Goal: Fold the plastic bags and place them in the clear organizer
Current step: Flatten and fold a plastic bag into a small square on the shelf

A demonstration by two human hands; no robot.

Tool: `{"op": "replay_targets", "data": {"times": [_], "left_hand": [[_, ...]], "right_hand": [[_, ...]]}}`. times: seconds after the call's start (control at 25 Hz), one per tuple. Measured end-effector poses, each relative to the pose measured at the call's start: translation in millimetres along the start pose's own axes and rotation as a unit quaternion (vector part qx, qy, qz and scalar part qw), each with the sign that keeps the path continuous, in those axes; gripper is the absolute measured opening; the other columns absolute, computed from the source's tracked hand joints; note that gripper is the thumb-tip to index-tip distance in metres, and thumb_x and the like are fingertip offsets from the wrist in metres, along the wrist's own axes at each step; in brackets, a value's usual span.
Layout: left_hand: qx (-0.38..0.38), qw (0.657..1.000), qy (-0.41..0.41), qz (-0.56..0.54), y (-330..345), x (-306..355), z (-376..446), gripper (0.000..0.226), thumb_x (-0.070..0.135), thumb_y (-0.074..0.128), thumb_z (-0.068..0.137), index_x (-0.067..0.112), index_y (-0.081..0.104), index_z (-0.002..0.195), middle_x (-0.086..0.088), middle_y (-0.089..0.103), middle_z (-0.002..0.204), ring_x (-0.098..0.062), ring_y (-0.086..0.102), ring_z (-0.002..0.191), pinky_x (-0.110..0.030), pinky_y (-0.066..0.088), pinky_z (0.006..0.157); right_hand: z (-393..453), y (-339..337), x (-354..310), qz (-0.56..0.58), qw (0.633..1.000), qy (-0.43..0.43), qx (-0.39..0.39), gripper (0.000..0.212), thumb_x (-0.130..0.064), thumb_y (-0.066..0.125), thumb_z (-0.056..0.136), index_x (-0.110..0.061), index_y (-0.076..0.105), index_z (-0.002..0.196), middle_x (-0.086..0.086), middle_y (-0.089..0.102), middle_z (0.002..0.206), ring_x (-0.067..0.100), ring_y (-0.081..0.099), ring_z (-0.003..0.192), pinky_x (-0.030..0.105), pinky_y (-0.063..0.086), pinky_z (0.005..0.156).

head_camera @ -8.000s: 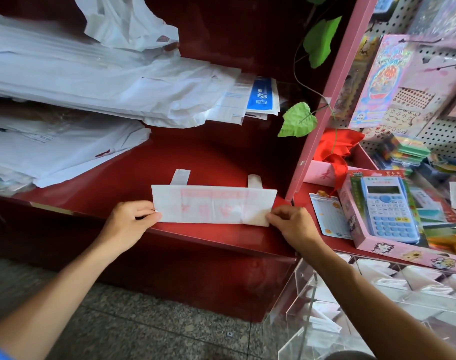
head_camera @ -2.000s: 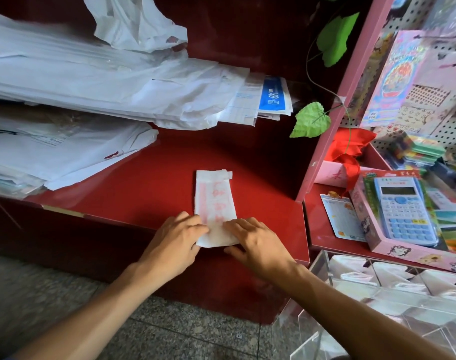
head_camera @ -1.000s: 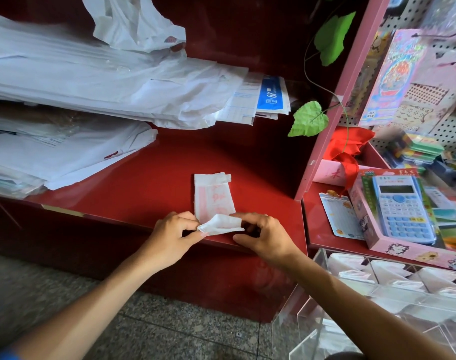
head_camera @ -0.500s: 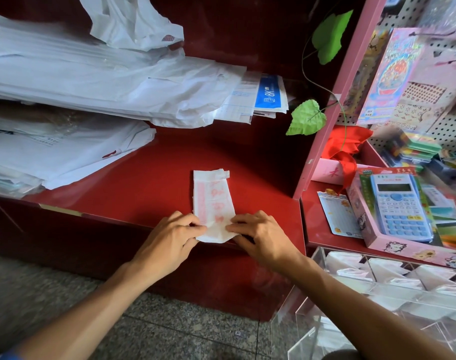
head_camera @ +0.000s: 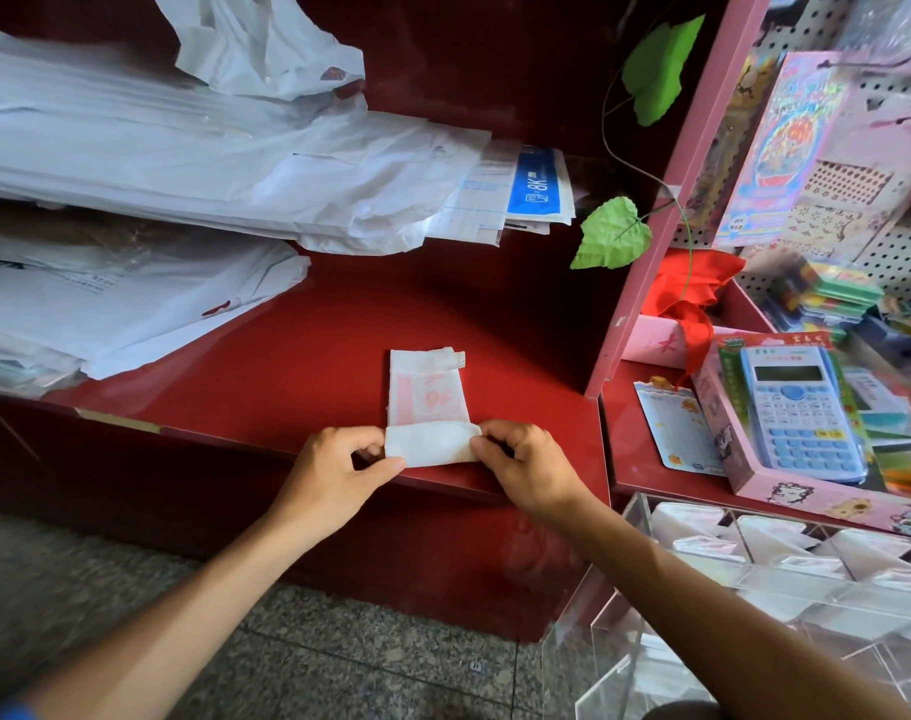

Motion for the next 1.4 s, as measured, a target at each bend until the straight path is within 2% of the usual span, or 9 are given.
{"op": "replay_targets", "data": {"times": [0.16, 0.36, 0.52, 0.76, 0.92, 1.08, 1.2, 1.28, 1.4], "left_hand": [[0.020, 0.999, -0.044, -0.006, 2.3, -11.1, 4.9, 0.042, 0.050, 0.059, 0.072, 0.009, 0.063, 0.071, -0.011, 0.063, 0.068, -0.014, 0.055, 0.062, -0.042, 0.051, 0.073], [0.057, 0.992, -0.108, -0.007, 1.8, -6.9, 4.8, 0.014, 0.036, 0.073, 0.078, 0.033, 0.063, 0.088, 0.014, 0.071, 0.068, -0.010, 0.065, 0.080, -0.043, 0.046, 0.093], [0.070, 0.991, -0.106, 0.044, 2.3, -3.5, 5.4, 0.014, 0.028, 0.072, 0.084, 0.030, 0.059, 0.083, 0.016, 0.069, 0.069, -0.006, 0.062, 0.077, -0.038, 0.036, 0.092], [0.066, 0.989, -0.054, 0.119, 6.6, 5.2, 4.7, 0.013, 0.025, 0.068, 0.088, 0.030, 0.071, 0.077, 0.016, 0.063, 0.065, -0.003, 0.058, 0.070, -0.034, 0.032, 0.081], [0.060, 0.967, 0.123, 0.213, 15.4, 22.2, 1.1, 0.007, 0.024, 0.066, 0.090, 0.026, 0.073, 0.091, 0.012, 0.062, 0.102, -0.020, 0.054, 0.087, -0.037, 0.040, 0.071], [-0.024, 0.959, 0.147, 0.242, 29.1, 16.1, -3.2, 0.052, 0.060, 0.040, 0.088, 0.030, 0.067, 0.122, 0.019, 0.057, 0.137, -0.011, 0.048, 0.120, -0.035, 0.036, 0.086], [-0.011, 0.958, 0.170, 0.230, 24.5, 16.2, -5.0, 0.049, 0.051, 0.070, 0.077, 0.027, 0.071, 0.120, 0.016, 0.066, 0.126, -0.003, 0.046, 0.111, -0.032, 0.039, 0.087], [0.002, 0.967, 0.171, 0.191, 18.9, 16.9, -3.0, 0.041, 0.027, 0.088, 0.068, 0.025, 0.076, 0.108, 0.012, 0.074, 0.108, -0.005, 0.055, 0.097, -0.034, 0.051, 0.081], [0.019, 0.988, 0.107, 0.110, 6.4, 15.3, -1.9, 0.024, 0.019, 0.085, 0.074, 0.027, 0.080, 0.096, 0.012, 0.071, 0.084, -0.005, 0.061, 0.082, -0.029, 0.051, 0.076]], "right_hand": [[7.1, 0.9, -0.4, -0.048, 0.998, 0.038, 0.009, 0.039, -0.018, 0.055, 0.096, -0.017, 0.039, 0.060, -0.005, 0.036, 0.053, 0.018, 0.034, 0.054, 0.032, 0.025, 0.052], [11.0, 1.0, 1.2, -0.083, 0.993, 0.073, 0.038, 0.017, -0.018, 0.057, 0.092, -0.015, 0.064, 0.077, -0.004, 0.056, 0.062, 0.020, 0.050, 0.059, 0.031, 0.034, 0.057], [9.9, -2.1, -0.6, -0.073, 0.991, 0.096, 0.060, 0.013, -0.019, 0.058, 0.092, -0.018, 0.060, 0.105, -0.004, 0.064, 0.079, 0.020, 0.060, 0.074, 0.030, 0.043, 0.065], [4.6, 4.8, -16.7, -0.225, 0.974, 0.008, 0.041, 0.016, -0.017, 0.049, 0.096, -0.018, 0.060, 0.109, 0.000, 0.058, 0.100, 0.028, 0.056, 0.091, 0.036, 0.041, 0.074], [-1.4, 15.5, -24.9, -0.334, 0.937, -0.096, -0.009, 0.034, -0.008, 0.047, 0.093, -0.020, 0.060, 0.122, 0.000, 0.052, 0.129, 0.028, 0.049, 0.103, 0.037, 0.039, 0.078], [-10.1, 13.4, -21.4, -0.338, 0.932, -0.128, -0.015, 0.032, -0.039, 0.042, 0.098, -0.021, 0.061, 0.117, -0.005, 0.058, 0.123, 0.025, 0.051, 0.097, 0.035, 0.036, 0.075], [-15.1, 13.7, -13.2, -0.332, 0.935, -0.114, -0.057, 0.059, -0.065, 0.045, 0.088, -0.024, 0.059, 0.127, -0.007, 0.055, 0.124, 0.021, 0.048, 0.104, 0.038, 0.040, 0.085], [-15.7, 12.4, -11.7, -0.306, 0.945, -0.097, -0.071, 0.053, -0.060, 0.057, 0.086, -0.027, 0.059, 0.127, -0.010, 0.054, 0.122, 0.018, 0.046, 0.105, 0.037, 0.038, 0.087], [-13.2, -2.4, -11.4, -0.154, 0.986, -0.069, -0.011, 0.026, -0.049, 0.061, 0.087, -0.031, 0.070, 0.102, -0.014, 0.063, 0.098, 0.014, 0.053, 0.087, 0.035, 0.039, 0.076]]}}
Point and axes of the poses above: each hand's wrist, its own z-axis towards the middle knuckle, its own y-axis out of the palm, x = y × z, the point moved 9 cm from there along z, towards the middle knuckle
